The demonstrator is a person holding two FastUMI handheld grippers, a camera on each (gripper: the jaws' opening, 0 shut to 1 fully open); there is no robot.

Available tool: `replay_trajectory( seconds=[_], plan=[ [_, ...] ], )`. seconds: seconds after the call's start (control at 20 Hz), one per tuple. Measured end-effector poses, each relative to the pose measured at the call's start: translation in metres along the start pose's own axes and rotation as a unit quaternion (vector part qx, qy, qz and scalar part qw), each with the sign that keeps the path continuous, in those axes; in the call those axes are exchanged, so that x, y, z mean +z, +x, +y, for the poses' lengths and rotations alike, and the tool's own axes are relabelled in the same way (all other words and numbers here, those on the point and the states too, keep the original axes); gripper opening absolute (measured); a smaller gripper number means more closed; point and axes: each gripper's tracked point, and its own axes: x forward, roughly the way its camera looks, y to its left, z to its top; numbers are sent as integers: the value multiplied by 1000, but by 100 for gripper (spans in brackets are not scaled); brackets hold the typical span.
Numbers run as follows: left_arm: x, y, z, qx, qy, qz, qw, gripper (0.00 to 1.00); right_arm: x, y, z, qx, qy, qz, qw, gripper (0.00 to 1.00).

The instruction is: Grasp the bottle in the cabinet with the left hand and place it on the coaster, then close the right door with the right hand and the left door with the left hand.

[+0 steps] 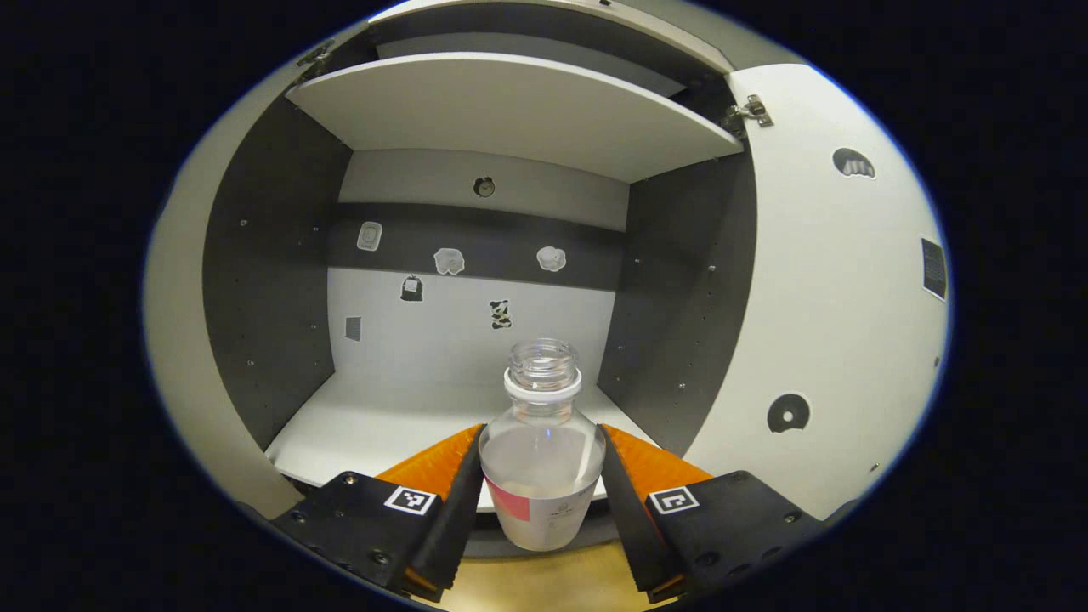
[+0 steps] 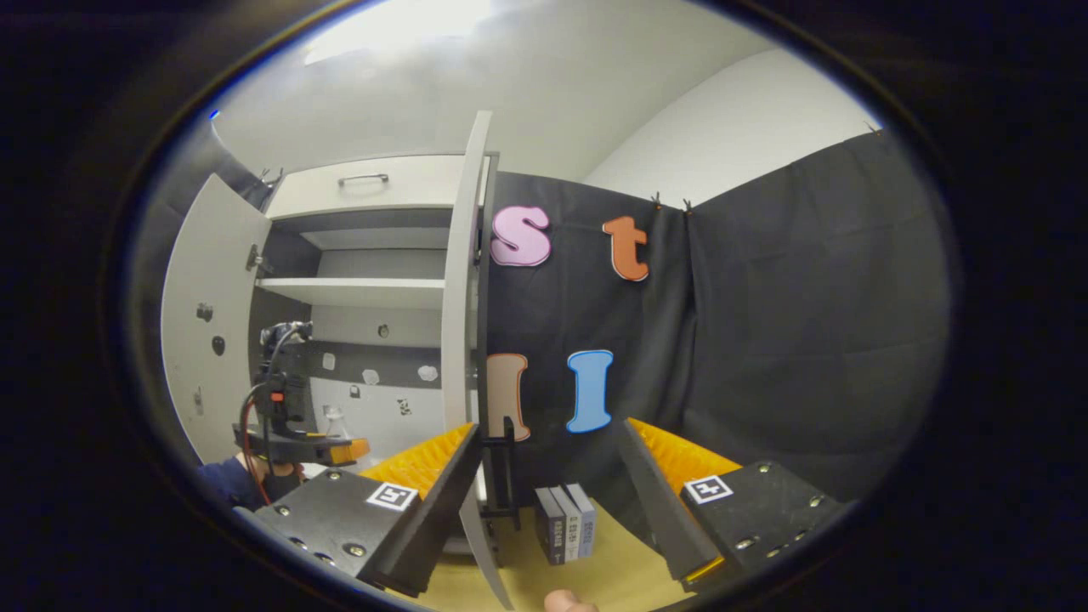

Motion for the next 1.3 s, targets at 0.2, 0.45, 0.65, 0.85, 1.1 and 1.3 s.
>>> replay_trajectory(
  seconds=[0.2, 0.45, 0.65, 0.85, 1.1, 1.3],
  plan=[
    [-12, -38, 0, -28, 8, -8, 1000, 76, 3, -9, 3, 12, 0, -2, 1000, 98],
    [-42, -80, -11, -85, 8, -12, 996, 76, 8, -17, 10, 31, 8, -5, 999, 98],
    [-69, -105, -14, -118, -14, -3, 993, 76, 14, -21, 15, 42, 18, -9, 999, 98],
    [-101, -125, -13, -141, -2, 5, 990, 76, 22, -19, 15, 44, 22, -16, 999, 98],
    [-168, -144, -9, -158, 26, 40, 986, 76, 28, -19, 9, 35, 24, -25, 999, 98],
    [-226, -155, -7, -166, 35, 84, 982, 77, 32, -16, 2, 25, 23, -26, 999, 98]
  ],
)
